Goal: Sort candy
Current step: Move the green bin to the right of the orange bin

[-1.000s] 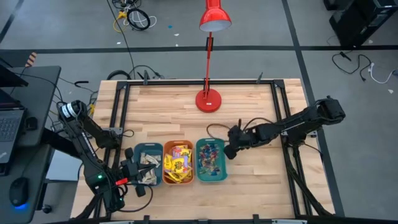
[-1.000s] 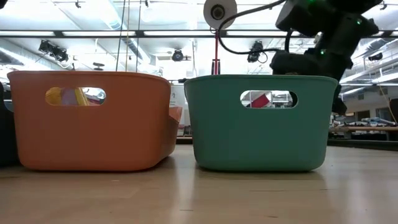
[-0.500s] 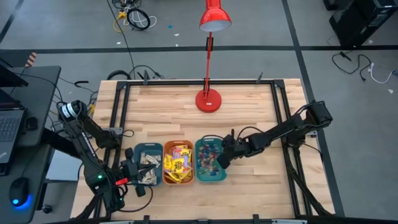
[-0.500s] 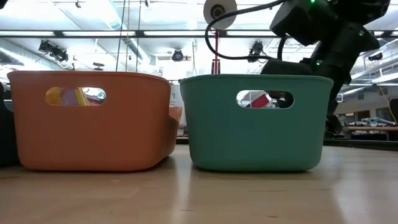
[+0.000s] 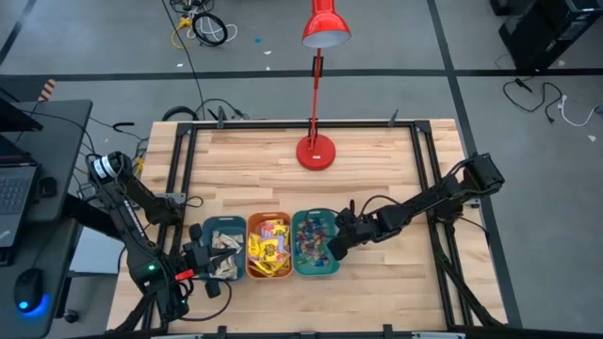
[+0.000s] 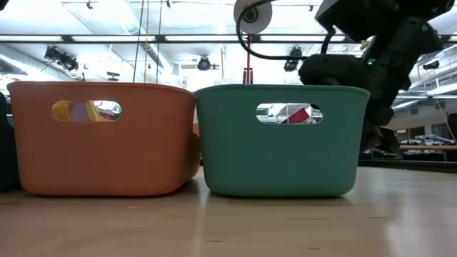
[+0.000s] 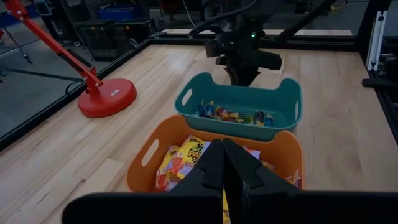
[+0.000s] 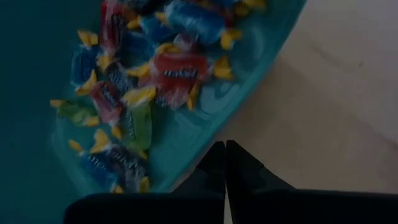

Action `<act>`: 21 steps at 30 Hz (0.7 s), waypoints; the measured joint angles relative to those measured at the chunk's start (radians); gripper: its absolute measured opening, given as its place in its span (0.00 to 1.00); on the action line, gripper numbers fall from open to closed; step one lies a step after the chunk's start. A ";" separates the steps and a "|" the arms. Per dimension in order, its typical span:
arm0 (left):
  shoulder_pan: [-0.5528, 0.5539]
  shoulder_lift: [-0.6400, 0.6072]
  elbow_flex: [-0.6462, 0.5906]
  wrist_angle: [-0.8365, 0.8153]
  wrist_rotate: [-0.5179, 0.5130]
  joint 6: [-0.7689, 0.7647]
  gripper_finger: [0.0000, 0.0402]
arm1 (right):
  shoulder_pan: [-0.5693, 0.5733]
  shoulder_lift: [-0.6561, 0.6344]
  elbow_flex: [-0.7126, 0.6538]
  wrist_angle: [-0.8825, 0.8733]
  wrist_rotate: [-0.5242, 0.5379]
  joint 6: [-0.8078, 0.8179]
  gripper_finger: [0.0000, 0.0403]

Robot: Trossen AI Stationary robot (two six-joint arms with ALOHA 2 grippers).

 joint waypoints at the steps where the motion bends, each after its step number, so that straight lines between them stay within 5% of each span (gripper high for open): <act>1: 0.000 0.000 0.000 0.000 0.002 0.000 0.00 | 0.008 0.000 0.000 -0.001 -0.002 0.008 0.00; 16: 0.000 0.000 0.000 0.002 0.048 -0.001 0.00 | 0.077 -0.046 0.000 -0.099 -0.042 0.040 0.00; 21: 0.000 0.000 0.000 0.003 0.065 -0.002 0.00 | 0.131 -0.163 0.000 -0.165 0.046 0.014 0.00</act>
